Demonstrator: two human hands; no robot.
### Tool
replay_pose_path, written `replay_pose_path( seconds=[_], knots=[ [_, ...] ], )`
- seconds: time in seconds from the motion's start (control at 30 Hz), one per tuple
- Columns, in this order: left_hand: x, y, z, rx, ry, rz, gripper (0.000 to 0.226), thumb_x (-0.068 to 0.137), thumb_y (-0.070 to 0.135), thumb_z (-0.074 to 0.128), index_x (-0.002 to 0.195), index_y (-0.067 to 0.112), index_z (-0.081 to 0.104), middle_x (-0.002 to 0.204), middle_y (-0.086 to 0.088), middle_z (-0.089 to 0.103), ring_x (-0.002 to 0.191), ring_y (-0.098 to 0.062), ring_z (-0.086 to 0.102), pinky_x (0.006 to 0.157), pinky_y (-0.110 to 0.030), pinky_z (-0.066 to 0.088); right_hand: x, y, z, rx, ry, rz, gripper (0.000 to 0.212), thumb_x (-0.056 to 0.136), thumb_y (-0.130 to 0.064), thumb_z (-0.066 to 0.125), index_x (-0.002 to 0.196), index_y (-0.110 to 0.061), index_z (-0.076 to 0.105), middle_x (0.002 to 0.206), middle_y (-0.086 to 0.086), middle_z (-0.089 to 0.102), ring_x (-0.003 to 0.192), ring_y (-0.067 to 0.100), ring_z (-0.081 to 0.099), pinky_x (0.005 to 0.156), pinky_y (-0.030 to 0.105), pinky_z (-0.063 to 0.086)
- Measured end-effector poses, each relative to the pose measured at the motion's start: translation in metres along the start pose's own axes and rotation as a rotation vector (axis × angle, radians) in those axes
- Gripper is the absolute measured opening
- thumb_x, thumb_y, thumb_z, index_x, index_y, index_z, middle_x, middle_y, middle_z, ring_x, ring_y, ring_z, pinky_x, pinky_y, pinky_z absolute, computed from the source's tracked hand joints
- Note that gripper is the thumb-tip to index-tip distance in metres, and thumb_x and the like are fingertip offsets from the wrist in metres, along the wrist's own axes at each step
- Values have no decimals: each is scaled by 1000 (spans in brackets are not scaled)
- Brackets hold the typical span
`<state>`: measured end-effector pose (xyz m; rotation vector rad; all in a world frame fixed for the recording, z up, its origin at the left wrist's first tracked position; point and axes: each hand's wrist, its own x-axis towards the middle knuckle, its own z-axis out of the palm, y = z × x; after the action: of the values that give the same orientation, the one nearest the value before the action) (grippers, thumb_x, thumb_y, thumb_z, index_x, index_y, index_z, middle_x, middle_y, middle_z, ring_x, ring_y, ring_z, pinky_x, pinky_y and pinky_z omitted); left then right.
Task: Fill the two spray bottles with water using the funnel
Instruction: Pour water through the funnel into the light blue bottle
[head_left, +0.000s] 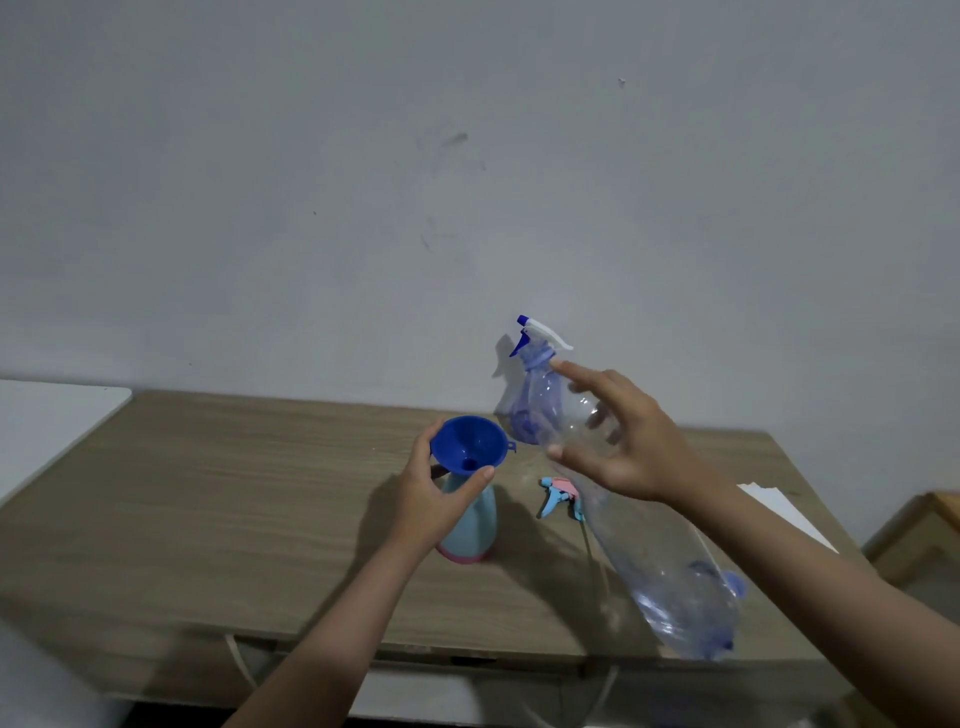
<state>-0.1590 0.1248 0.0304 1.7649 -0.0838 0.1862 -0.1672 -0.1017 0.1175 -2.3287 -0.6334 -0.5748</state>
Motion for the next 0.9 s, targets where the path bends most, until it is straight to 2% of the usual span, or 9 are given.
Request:
replay_pose_path(
  seconds=[0.07,0.2,0.33,0.4,0.47,0.6,0.73,0.83,0.9],
  knots=[
    [2,-4,1,-17,10,5,71,71,29,81,130,30,43,121,10,58,103,-7,60,74,-11,46,-3,6,-5,11,120,2,78,68,-45,77,136,-44,40,111,-6,55,77,9,58,64,11,43],
    [4,-7,4,-49,17,-3,69,70,25,81,126,34,43,117,10,60,103,-4,60,81,-17,48,-2,23,-19,49,370,76,81,69,-35,80,136,-46,36,117,-4,50,82,16,60,60,29,53],
    [6,-13,6,-53,34,7,67,70,23,82,126,30,45,118,5,61,104,-9,62,87,-26,51,5,45,-26,13,523,72,83,74,-25,81,141,-31,33,126,-8,41,100,22,58,77,30,51],
    [7,-15,7,-48,35,4,68,70,24,82,127,30,45,118,5,62,103,-10,63,86,-26,51,6,57,-23,-10,560,59,80,75,-23,79,139,-27,32,127,-7,38,109,26,55,88,31,48],
    [7,-15,7,-46,37,-1,69,70,25,82,128,30,45,117,6,61,102,-10,63,84,-24,51,6,71,-19,-46,574,70,79,76,-20,78,138,-24,30,130,3,39,115,30,51,94,31,44],
    [8,-16,8,-46,53,-9,70,68,28,83,127,33,45,115,11,62,100,-7,63,83,-25,51,-1,96,-9,-96,592,97,72,79,-28,73,136,-20,29,132,25,39,123,33,42,103,18,34],
    [7,-17,10,-38,70,-23,70,69,23,83,127,32,45,114,15,61,99,-3,62,84,-24,50,-8,112,-4,-151,607,179,79,80,-20,74,140,-29,22,139,24,33,128,37,40,99,37,41],
    [6,-17,11,-34,69,-27,74,65,33,82,129,32,44,115,16,60,100,-1,62,83,-24,50,-10,116,-10,-122,631,233,83,81,-16,74,141,-34,19,140,22,31,128,35,40,98,35,39],
    [5,-17,11,-38,71,-25,74,69,27,83,131,30,43,115,16,59,101,-2,61,83,-24,50,-14,118,-14,-103,612,278,89,80,-14,74,144,-36,15,142,21,29,131,33,38,98,33,36]
  ],
)
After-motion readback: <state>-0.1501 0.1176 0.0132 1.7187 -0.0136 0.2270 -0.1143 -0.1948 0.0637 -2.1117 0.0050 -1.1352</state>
